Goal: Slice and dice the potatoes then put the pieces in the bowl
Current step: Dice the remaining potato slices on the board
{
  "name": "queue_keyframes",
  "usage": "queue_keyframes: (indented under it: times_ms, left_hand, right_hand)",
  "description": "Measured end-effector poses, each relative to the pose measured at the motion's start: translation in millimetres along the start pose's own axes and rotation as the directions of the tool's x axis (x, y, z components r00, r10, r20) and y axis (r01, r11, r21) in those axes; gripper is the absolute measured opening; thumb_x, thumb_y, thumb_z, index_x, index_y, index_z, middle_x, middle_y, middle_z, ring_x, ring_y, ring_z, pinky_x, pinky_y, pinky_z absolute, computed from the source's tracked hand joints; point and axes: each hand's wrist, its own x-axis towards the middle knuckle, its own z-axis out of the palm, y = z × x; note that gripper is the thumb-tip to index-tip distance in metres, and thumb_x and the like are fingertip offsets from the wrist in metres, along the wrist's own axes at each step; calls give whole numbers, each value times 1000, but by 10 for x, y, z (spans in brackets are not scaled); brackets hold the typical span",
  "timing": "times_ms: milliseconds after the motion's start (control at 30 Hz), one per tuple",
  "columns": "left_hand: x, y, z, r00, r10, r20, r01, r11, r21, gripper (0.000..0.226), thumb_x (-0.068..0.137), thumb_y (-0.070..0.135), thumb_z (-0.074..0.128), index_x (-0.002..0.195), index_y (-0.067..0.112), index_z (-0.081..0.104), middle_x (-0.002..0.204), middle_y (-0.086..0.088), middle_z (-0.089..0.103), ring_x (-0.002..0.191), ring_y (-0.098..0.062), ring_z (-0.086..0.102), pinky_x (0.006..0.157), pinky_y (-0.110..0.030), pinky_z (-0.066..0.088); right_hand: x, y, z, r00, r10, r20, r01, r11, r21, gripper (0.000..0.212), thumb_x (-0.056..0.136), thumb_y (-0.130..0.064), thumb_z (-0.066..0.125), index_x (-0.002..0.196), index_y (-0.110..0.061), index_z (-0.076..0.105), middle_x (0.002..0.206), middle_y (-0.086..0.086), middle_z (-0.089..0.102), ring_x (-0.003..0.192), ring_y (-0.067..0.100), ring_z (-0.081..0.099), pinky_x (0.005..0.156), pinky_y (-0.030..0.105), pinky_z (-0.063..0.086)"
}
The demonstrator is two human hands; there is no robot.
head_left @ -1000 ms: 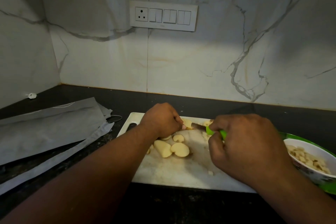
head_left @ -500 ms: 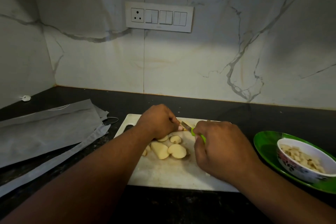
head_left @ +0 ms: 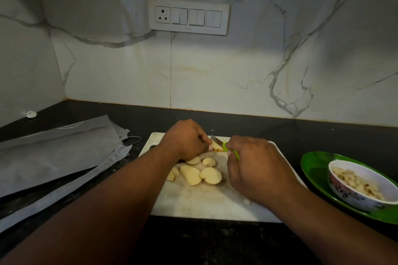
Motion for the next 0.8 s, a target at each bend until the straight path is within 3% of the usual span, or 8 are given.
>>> queue_keyframes:
  times_ms: [133, 267, 433, 633, 800]
  left_hand:
    - [5, 17, 20, 1000, -24, -9, 24, 1000, -16, 7, 84, 32, 86, 91, 30, 85, 95, 17, 78, 92, -3, 69, 97, -36, 58]
    - [14, 26, 28, 999, -35, -4, 34, 999, -26, 8, 84, 32, 86, 91, 29, 85, 95, 16, 78, 94, -3, 69, 98, -35, 57]
    - [-8, 25, 7, 1000, -23, -10, 23, 999, -35, 8, 84, 32, 87, 91, 28, 85, 95, 17, 77, 94, -3, 69, 97, -36, 58]
    - [-5, 9, 11, 999, -47, -24, 45, 997, -63, 7, 80, 30, 90, 83, 28, 84, 85, 15, 77, 87, -4, 71, 91, -38, 60]
    - [-11, 17, 25, 998, -56, -30, 53, 996, -70, 6, 81, 30, 89, 82, 28, 84, 83, 15, 78, 84, -3, 70, 90, -37, 61]
  right_hand:
    - [-73, 8, -34, 998, -33, 48, 32, 999, 20, 18, 92, -31, 49, 105, -25, 60, 94, -6, 65, 76, 9, 48, 68, 26, 36]
    - [-213, 23, -251, 995, -89, 51, 91, 996, -27, 32, 79, -40, 45, 89, -24, 70, 78, -5, 70, 68, 12, 59, 65, 30, 49]
    - [-189, 61, -307, 994, -57, -96, 59, 998, 18, 24, 76, -35, 48, 78, -22, 69, 65, -3, 65, 57, 15, 58, 53, 33, 51]
    - [3, 100, -22, 999, -40, -33, 41, 999, 27, 11, 89, -25, 52, 93, -20, 62, 82, -3, 65, 74, 16, 59, 68, 34, 49]
    - [-2, 67, 36, 998, -39, 41, 37, 998, 58, 16, 91, -29, 51, 102, -24, 62, 91, -4, 66, 82, 14, 59, 73, 32, 47]
